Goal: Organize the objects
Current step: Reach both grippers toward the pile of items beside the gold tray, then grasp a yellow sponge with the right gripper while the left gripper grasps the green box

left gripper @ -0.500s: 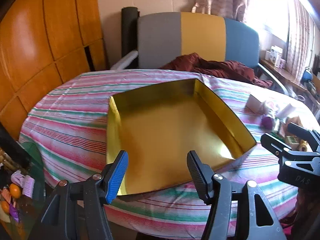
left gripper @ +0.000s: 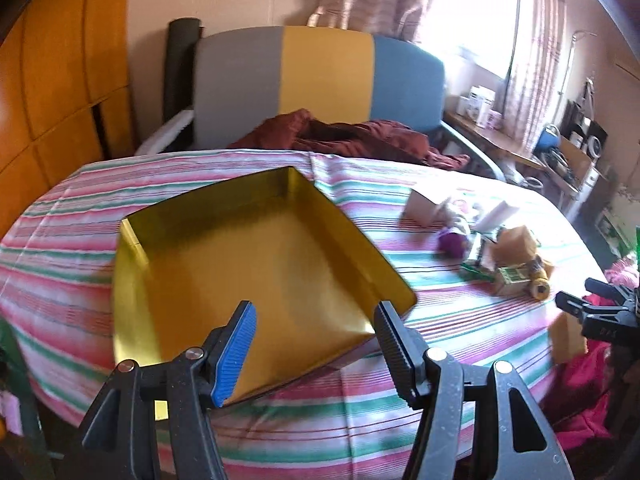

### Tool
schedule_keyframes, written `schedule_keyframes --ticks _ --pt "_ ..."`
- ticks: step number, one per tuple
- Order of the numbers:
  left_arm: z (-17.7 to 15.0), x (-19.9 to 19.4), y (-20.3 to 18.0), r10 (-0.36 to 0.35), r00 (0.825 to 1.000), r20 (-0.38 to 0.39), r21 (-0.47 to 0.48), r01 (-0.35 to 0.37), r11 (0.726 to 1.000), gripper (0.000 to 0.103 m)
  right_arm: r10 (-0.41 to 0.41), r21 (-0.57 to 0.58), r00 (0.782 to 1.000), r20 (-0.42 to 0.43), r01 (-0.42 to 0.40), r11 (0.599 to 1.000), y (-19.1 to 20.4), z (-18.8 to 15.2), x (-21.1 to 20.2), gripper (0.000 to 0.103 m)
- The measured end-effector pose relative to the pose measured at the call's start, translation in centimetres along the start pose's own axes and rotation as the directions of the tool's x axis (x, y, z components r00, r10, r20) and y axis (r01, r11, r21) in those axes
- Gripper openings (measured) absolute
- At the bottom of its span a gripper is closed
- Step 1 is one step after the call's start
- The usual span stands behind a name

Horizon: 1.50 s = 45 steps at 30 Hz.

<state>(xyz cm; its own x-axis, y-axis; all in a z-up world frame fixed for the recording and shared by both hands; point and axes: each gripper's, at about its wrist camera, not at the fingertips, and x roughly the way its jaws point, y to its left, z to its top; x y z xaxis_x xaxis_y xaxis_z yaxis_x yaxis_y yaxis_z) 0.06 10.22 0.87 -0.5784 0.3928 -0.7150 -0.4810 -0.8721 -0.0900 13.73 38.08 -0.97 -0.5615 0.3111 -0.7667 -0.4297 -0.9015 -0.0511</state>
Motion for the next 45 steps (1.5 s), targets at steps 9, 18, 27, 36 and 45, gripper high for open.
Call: schedule_keyframes --ticks 9,18,27,36,45 --pt "1.5 2.8 -4.6 -0.119 0.989 -0.087 0.073 0.125 0.989 0.062 -0.073 0.093 0.971 -0.229 0.096 0.991 -7.5 -2.9 2.0 0.093" --pt "1.7 5.0 -13.2 -0.256 0.949 -0.182 0.345 0.306 0.887 0.062 -0.043 0.132 0.957 -0.287 0.084 0.988 -8.7 -3.8 4.1 0.052" --pt "1.2 8.6 -21.7 -0.275 0.934 -0.229 0.587 0.358 0.726 0.062 0.024 0.203 0.987 -0.161 0.009 0.979 -10.7 -1.9 3.8 0.052" --pt "1.8 13.1 -27.2 -0.254 0.924 -0.286 0.733 0.381 0.564 0.062 0.076 0.289 0.988 -0.132 -0.035 0.957 -12.0 -1.5 4.6 0.052" --pt "1.2 17.1 -30.3 -0.212 0.911 -0.355 0.769 0.413 0.488 0.062 0.1 0.314 0.988 -0.118 -0.059 0.948 -13.0 -1.2 4.6 0.054"
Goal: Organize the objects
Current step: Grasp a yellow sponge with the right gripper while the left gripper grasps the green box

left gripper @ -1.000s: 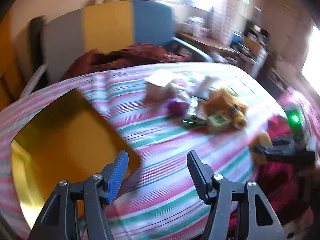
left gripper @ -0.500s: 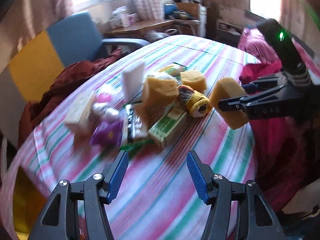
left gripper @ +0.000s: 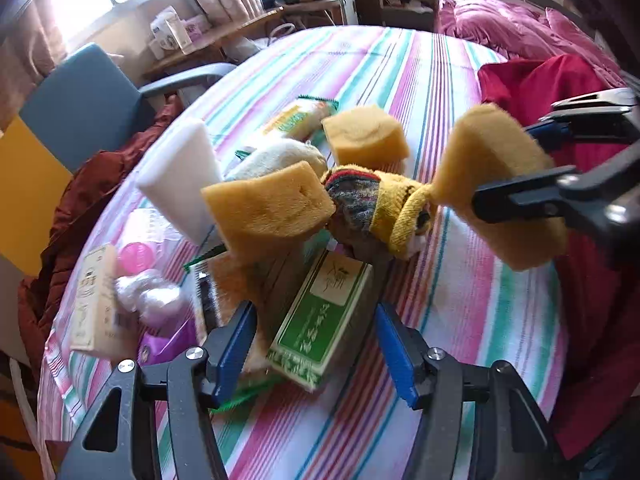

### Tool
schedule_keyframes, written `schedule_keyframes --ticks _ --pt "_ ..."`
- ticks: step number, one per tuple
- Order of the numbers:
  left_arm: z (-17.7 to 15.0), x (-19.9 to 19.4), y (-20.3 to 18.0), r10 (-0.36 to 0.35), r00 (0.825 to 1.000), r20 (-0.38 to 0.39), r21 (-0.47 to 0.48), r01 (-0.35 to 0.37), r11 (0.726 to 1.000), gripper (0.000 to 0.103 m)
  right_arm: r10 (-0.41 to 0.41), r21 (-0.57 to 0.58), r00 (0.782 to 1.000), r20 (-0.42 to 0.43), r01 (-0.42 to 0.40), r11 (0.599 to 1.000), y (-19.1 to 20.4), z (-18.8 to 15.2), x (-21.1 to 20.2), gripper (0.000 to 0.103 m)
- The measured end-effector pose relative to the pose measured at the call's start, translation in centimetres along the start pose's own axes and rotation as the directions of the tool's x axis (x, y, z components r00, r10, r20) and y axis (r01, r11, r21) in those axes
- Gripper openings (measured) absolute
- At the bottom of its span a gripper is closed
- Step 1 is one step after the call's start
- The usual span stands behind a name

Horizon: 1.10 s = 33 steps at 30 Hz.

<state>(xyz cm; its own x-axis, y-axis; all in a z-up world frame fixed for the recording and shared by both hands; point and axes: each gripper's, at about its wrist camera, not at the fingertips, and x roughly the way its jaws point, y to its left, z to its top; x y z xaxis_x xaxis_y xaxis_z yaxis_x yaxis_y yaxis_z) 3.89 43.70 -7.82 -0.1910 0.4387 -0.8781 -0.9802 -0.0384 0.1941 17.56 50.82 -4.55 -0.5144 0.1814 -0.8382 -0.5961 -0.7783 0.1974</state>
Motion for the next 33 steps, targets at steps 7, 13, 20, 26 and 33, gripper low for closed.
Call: schedule_keyframes --ticks 7,13,20,26,33 --pt "-1.2 -0.2 0.3 -0.075 0.997 0.033 -0.121 0.078 0.99 0.032 -0.025 -0.013 0.998 0.05 0.025 1.0 -0.1 0.3 -0.8 0.054" --pt "-4.9 -2.9 0.4 -0.101 0.991 0.085 -0.302 0.122 0.945 0.032 0.001 -0.039 0.994 0.11 0.003 0.999 0.5 0.4 -1.9 0.054" --pt "-9.7 -7.3 1.5 -0.022 0.992 0.122 -0.489 0.08 0.869 0.032 0.076 -0.199 0.99 0.115 -0.052 0.979 4.0 -0.5 -2.1 0.054" --pt "-14.3 -11.8 4.5 0.122 0.987 0.105 -0.621 -0.03 0.783 0.032 0.151 -0.256 0.986 0.078 -0.126 0.958 6.2 -1.3 -2.2 0.054" --pt "-22.2 -16.8 8.7 0.294 0.955 0.043 -0.793 -0.146 0.592 0.032 0.269 -0.302 0.963 0.033 -0.247 0.921 12.7 -1.2 -2.0 0.054"
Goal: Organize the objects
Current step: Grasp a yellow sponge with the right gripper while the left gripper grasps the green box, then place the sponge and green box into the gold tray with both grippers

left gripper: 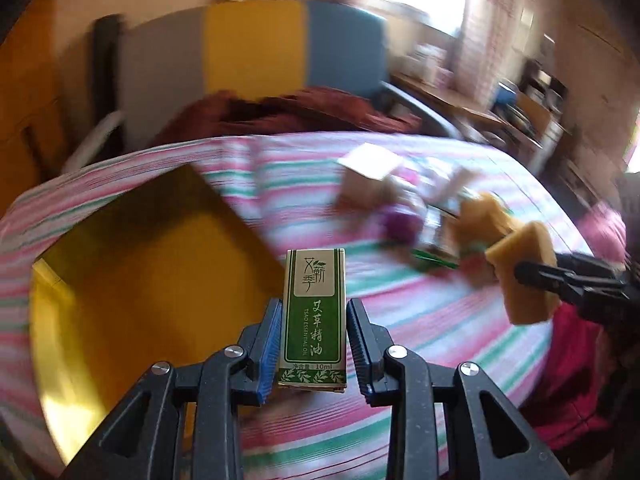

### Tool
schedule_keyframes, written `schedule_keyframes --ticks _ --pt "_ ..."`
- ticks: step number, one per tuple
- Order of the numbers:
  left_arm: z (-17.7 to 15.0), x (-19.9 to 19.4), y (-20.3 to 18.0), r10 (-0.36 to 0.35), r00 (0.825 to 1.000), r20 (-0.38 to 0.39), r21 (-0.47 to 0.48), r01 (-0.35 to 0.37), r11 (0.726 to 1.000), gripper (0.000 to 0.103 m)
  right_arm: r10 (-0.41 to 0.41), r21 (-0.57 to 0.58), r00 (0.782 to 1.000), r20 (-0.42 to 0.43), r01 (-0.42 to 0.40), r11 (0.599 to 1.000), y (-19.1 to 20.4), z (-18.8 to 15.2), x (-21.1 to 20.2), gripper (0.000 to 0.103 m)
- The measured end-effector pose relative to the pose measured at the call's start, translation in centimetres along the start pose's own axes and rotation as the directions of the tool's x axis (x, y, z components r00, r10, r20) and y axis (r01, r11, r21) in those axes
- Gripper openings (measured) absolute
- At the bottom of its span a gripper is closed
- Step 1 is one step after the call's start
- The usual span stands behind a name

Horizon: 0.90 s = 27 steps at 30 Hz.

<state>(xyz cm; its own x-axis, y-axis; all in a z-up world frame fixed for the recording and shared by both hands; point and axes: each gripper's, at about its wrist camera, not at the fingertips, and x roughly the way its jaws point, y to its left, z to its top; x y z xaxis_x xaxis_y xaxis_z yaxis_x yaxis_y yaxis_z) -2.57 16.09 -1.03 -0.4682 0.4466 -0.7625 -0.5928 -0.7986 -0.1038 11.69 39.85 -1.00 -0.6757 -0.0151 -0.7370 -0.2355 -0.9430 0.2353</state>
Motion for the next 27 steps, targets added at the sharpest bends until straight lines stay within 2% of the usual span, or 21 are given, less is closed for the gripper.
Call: schedule_keyframes --ticks 4,11,12,14,16,20,23,25,27 --pt "-0.9 -1.8 4.8 0.1 0.995 0.026 -0.101 -0.097 0.99 0.032 0.127 -0.048 0.992 -0.016 -0.127 0.991 5.9 2.0 2.5 0.054" --pt "-3.8 -3.8 12.4 0.269 0.963 0.008 -0.248 -0.259 0.933 0.032 0.253 -0.199 0.965 -0.061 -0.261 0.945 16.7 4.3 6.5 0.056" --pt "-4.2 -3.8 13.0 0.284 0.959 -0.001 -0.258 -0.275 0.926 0.032 0.261 -0.211 0.962 -0.076 -0.271 0.939 17.8 4.5 7.2 0.059" --pt "-5.1 -4.0 14.4 0.318 0.948 -0.018 -0.282 -0.31 0.908 0.033 0.262 -0.243 0.959 -0.108 -0.281 0.929 20.4 4.5 8.8 0.072" --pt "-5.6 -3.9 15.3 0.334 0.942 -0.036 -0.297 -0.329 0.896 0.038 0.278 -0.259 0.951 -0.139 -0.306 0.916 22.4 4.2 10.2 0.095" --pt "-6.9 -4.1 16.2 0.325 0.945 -0.043 -0.341 -0.319 0.884 0.047 0.269 -0.263 0.947 -0.178 -0.309 0.914 24.2 3.5 11.8 0.098" --pt "-7.5 -4.4 16.5 0.338 0.94 -0.041 -0.363 -0.33 0.871 0.058 0.255 -0.265 0.954 -0.16 -0.29 0.919 24.3 2.6 11.6 0.102" --pt "-7.4 -5.1 16.2 0.336 0.942 -0.017 -0.38 -0.317 0.869 0.065 0.23 -0.285 0.964 -0.131 -0.259 0.923 24.1 1.9 11.0 0.103" --pt "-7.4 -6.0 16.1 0.336 0.942 0.018 -0.396 -0.302 0.867 0.072 0.228 -0.289 0.964 -0.137 -0.259 0.922 24.3 1.4 10.8 0.103"
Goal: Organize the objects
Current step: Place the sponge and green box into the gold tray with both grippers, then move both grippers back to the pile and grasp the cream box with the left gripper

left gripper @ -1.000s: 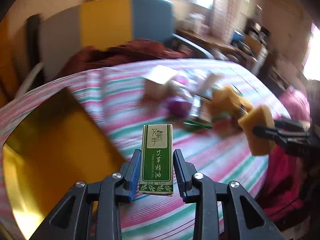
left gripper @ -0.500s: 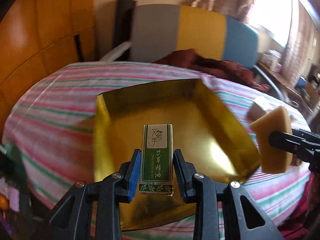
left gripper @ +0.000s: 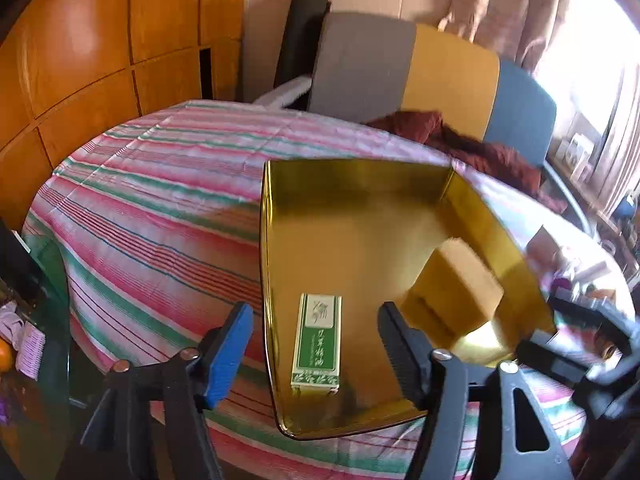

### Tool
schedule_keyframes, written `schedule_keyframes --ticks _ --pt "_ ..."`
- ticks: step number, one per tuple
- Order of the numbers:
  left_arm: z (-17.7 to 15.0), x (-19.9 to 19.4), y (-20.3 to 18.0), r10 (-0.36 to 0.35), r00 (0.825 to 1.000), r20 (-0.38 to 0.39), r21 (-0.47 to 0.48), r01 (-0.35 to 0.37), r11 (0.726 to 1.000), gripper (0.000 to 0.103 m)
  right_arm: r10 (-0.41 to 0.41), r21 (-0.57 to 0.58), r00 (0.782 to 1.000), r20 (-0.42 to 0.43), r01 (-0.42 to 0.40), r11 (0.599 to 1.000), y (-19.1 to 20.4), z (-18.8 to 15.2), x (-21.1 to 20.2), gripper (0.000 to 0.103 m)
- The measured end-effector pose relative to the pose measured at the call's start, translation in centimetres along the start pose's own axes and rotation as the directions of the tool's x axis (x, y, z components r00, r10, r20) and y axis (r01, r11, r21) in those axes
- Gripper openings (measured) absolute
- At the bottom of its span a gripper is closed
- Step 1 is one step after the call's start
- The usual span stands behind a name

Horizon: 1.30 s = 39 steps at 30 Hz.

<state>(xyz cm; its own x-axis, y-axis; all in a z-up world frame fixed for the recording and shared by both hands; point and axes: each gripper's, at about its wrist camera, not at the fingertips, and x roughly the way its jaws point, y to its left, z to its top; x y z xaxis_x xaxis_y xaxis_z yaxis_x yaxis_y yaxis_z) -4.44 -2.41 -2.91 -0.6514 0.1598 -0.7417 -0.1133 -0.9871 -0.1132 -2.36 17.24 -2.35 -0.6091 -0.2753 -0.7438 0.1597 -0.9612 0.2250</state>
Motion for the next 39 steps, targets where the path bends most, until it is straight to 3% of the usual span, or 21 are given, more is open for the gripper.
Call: schedule_keyframes --ticks 2,6,16,28,39 --pt "0.1 -1.0 0.0 -0.014 0.999 0.037 -0.004 0.014 1.0 0.08 -0.001 0.013 1.0 -0.023 0.002 1.0 -0.1 -0.7 0.0 0.103" --pt "0.7 -2.1 -0.3 -0.01 0.997 0.076 0.011 0.009 1.0 0.081 0.018 0.024 0.998 -0.063 -0.016 1.0 -0.3 -1.7 -0.3 0.103" --pt "1.1 -3.1 -1.4 0.0 0.996 0.089 0.045 -0.004 0.999 0.081 -0.156 -0.032 0.987 0.033 0.157 0.987 -0.8 -3.2 -2.9 0.103" --pt "1.1 -2.3 -2.1 -0.071 0.997 0.022 0.032 0.071 0.997 0.08 -0.236 0.029 0.97 0.055 0.235 0.972 -4.1 -4.1 -4.7 0.103" --pt "1.2 -1.6 -4.6 -0.1 0.994 -0.033 0.078 0.103 0.992 0.08 -0.355 0.188 0.935 0.017 0.346 0.919 -11.6 -6.4 -7.6 0.103"
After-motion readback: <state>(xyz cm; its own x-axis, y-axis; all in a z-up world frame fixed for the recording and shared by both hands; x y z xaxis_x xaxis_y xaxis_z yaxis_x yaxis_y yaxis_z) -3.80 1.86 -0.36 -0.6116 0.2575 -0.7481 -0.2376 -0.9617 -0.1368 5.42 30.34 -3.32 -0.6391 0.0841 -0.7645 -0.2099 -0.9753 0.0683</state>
